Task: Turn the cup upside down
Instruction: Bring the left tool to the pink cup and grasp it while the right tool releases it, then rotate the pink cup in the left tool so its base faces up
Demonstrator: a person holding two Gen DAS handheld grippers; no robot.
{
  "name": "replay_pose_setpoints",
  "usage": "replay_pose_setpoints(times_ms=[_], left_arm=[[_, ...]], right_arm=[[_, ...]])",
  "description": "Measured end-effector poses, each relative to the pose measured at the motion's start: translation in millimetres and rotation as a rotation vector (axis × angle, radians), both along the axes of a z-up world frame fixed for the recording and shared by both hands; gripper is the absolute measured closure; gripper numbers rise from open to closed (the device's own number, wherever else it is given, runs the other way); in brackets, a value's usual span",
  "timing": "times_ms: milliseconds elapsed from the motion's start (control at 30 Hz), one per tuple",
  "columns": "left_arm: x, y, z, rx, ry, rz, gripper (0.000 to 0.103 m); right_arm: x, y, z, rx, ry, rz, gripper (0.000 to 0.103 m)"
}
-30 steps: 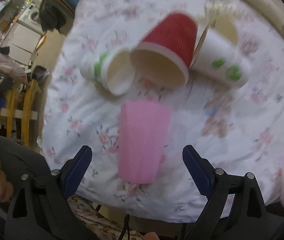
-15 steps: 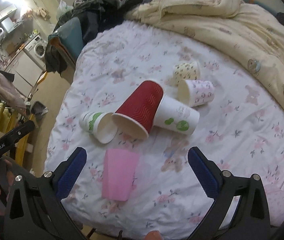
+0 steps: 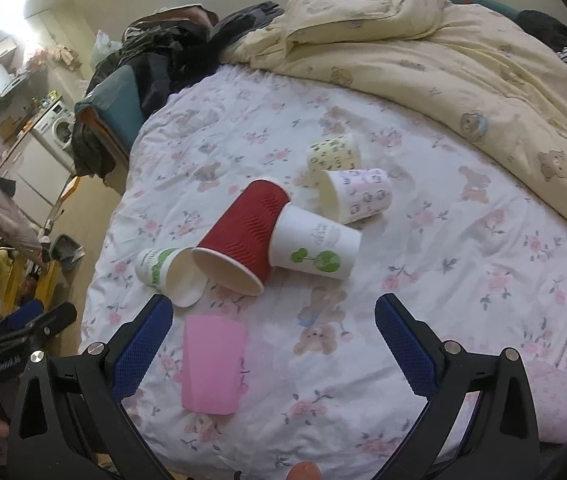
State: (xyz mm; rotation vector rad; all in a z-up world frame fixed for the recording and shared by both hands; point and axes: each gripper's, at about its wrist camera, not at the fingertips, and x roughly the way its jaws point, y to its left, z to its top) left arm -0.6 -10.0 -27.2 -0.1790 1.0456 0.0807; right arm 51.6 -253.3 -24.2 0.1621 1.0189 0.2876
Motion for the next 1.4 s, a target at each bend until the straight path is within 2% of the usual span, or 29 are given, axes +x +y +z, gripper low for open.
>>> replay_pose_setpoints(times_ms=[300, 533, 600, 767, 900, 1000, 1167, 1300, 1400], left_arm=[[8, -63, -42, -0.065, 0.15, -0.085, 0.003], [17, -88, -83, -0.086, 0.295, -0.109, 0.015], [19, -91, -90, -0.077, 0.311, -0.117, 0.02], [24, -92, -97, -0.071, 0.314, -0.123, 0.021], [26, -92, -104, -0.08, 0.329, -0.139, 0.043], [25, -91, -107, -0.094, 0.323, -0.136, 0.047], [18, -82, -88, -0.12, 0.288, -0.152, 0.048], [7, -67, -50, -0.161, 0.234, -0.181, 0.048], [0, -52, -18, -0.14, 0.162, -0.209, 0.048]], right_arm=[[0, -26, 6, 0.037, 0.016, -0.088, 0.0], [2, -37, 4, 0.079, 0.04, -0.123, 0.0], [2, -38, 5, 0.086, 0.042, -0.124, 0.0], [1, -39, 6, 0.095, 0.044, -0.122, 0.0], [2, -38, 6, 0.094, 0.048, -0.12, 0.0], [1, -37, 6, 0.092, 0.049, -0.118, 0.0], [1, -37, 6, 0.093, 0.049, -0.118, 0.0], [2, -37, 5, 0.096, 0.05, -0.12, 0.0], [2, -33, 4, 0.106, 0.055, -0.112, 0.0]])
